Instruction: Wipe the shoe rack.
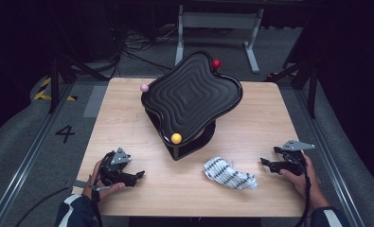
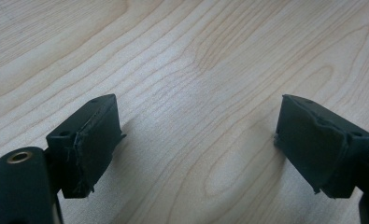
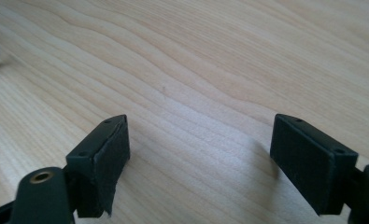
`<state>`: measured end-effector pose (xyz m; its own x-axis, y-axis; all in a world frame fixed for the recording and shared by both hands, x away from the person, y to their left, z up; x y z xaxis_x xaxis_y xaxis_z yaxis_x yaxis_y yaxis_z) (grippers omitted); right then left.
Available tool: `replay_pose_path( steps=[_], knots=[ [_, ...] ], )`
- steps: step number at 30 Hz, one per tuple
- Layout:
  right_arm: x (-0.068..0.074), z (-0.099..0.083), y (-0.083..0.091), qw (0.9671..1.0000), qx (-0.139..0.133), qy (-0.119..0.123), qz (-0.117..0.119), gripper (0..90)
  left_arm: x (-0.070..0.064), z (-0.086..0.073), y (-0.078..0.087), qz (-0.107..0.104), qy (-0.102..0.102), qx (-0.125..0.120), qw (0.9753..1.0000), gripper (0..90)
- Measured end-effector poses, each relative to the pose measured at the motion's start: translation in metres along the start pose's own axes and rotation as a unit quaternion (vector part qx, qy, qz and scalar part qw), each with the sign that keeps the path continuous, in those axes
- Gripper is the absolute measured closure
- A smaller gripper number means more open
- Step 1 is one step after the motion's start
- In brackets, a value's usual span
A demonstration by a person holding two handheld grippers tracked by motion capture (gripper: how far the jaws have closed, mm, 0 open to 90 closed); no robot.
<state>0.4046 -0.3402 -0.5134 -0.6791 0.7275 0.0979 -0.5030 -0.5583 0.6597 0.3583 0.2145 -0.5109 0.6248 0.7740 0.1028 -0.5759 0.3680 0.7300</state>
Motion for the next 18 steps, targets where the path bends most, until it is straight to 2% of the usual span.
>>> replay_pose_path(
  steps=[18],
  knots=[
    [-0.0003,0.0000,-0.0003,1.0000,0.002,-0.001,0.002,18.9,0.0000,0.0000,-0.0003,0.002,0.000,-0.002,1.0000,14.3]
  ],
)
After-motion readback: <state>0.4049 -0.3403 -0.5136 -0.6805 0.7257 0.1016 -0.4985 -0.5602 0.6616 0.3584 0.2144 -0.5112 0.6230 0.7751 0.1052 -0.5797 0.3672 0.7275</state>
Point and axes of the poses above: each handheld gripper's, and its own axes: y roughly backward along the jaws, z roughly out of its top, x roughly to its left, the point moved 4 cm from there along -y, roughly forward along the jaws, and after that the axes turned 9 degrees about z, right-handed, at the moved point
